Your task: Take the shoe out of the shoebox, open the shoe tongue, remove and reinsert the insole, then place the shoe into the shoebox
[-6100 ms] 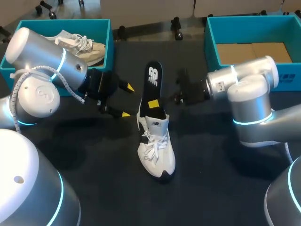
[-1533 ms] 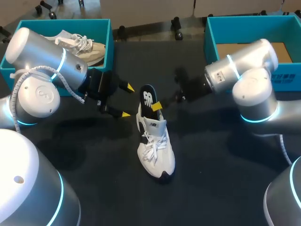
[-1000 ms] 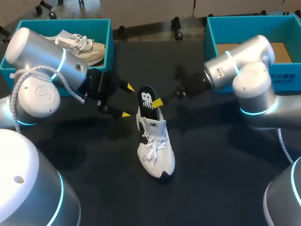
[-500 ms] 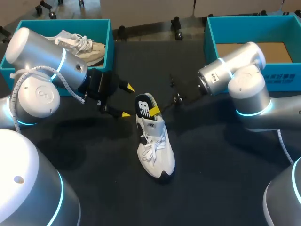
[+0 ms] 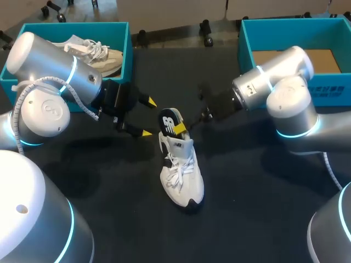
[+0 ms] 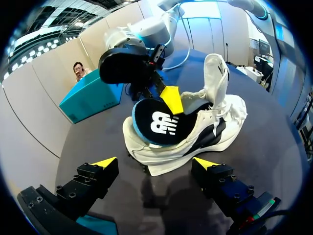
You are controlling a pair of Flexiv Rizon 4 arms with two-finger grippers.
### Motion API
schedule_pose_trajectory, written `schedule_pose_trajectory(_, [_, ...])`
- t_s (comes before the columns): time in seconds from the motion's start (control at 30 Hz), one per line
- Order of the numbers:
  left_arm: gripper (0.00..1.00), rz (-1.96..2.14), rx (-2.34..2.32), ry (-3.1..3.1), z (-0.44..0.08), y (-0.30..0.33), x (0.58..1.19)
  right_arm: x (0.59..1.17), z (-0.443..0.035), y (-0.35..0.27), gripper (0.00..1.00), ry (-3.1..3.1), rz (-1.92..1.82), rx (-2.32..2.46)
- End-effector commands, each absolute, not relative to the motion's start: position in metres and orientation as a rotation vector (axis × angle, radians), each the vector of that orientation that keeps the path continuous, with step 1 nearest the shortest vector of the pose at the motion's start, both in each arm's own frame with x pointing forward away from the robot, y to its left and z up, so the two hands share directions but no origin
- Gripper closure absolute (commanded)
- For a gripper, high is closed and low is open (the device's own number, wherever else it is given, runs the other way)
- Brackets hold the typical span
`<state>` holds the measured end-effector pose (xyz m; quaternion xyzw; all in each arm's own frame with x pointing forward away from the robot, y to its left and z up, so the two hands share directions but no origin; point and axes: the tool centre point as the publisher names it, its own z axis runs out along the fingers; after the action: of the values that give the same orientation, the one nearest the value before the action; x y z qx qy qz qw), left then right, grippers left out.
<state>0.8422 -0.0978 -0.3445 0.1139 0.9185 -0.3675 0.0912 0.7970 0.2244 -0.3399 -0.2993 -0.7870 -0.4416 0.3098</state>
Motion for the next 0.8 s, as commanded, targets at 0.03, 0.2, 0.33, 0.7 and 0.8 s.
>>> schedule_pose_trajectory(0.03, [0.00,-1.087,0.337,2.731,-0.345,-0.099,0.842,0.799,-0.335,0.229,0.77,-2.095,-1.157,-0.793])
schedule_pose_trajectory(0.2, [0.00,-1.087,0.337,2.731,-0.345,-0.099,0.842,0.805,-0.336,0.234,0.75,-2.104,-1.161,-0.788])
schedule_pose_trajectory(0.33, [0.00,-1.087,0.337,2.731,-0.345,-0.099,0.842,0.812,-0.337,0.240,0.73,-2.111,-1.159,-0.782])
schedule_pose_trajectory(0.7, [0.00,-1.087,0.337,2.731,-0.345,-0.099,0.842,0.805,-0.345,0.238,1.00,-2.049,-1.141,-0.790])
schedule_pose_trajectory(0.8, [0.00,-1.087,0.337,2.731,-0.345,-0.099,0.842,0.800,-0.345,0.237,1.00,-2.029,-1.107,-0.783])
